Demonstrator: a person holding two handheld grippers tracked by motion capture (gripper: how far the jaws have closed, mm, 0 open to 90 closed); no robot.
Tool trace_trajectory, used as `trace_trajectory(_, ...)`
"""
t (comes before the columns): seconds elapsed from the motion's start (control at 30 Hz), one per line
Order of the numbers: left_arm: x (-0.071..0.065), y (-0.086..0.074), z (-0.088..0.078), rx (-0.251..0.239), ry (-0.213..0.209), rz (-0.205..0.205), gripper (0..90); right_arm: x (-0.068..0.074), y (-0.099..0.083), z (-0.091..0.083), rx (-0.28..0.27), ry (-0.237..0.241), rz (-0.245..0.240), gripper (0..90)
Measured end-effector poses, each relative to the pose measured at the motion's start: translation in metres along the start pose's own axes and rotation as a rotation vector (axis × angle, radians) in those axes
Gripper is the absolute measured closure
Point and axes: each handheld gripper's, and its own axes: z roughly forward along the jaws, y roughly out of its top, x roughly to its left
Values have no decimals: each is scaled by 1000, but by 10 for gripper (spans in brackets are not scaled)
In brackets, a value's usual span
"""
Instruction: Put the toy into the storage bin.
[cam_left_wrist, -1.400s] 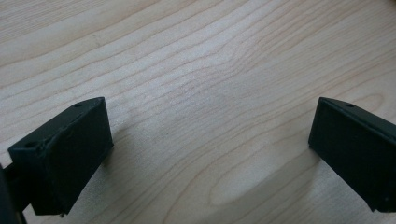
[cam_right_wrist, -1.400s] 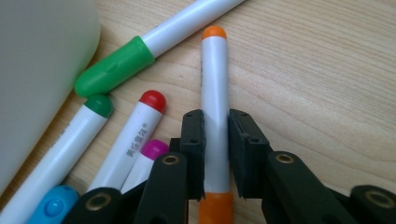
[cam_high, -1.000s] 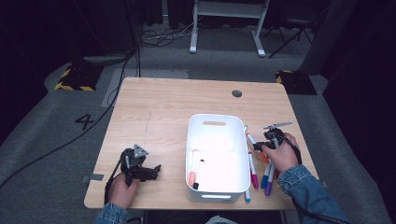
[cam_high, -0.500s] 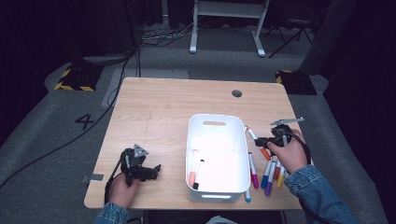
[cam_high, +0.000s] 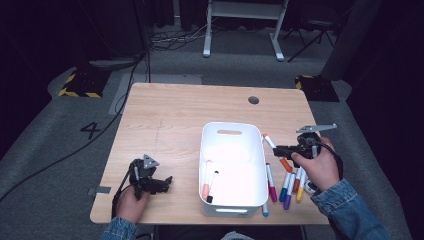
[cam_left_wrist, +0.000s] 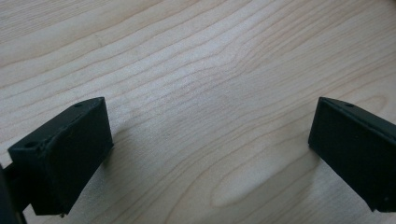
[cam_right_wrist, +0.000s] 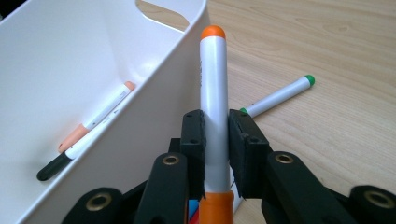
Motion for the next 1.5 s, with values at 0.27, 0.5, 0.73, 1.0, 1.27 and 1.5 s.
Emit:
trace_trajectory(0.27,0,0,0,0,0,0,0,29,8,-15,-19,49,-64,767)
trace_trajectory(0.5,0,0,0,1,-3,1,0,49,10,-17,-6,86,-108,767)
trace_trajectory(0.73,0,0,0,2,-2,-4,0,73,12,-15,15,129,-169,767)
trace_trajectory(1.0,0,0,0,2,-1,-4,0,93,13,-10,20,178,-215,767)
trace_trajectory(1.27,-1,0,0,2,0,-6,0,111,14,-5,23,242,-244,767)
trace_trajectory(1.5,-1,-1,-1,0,-3,-12,0,122,9,2,62,273,-260,767)
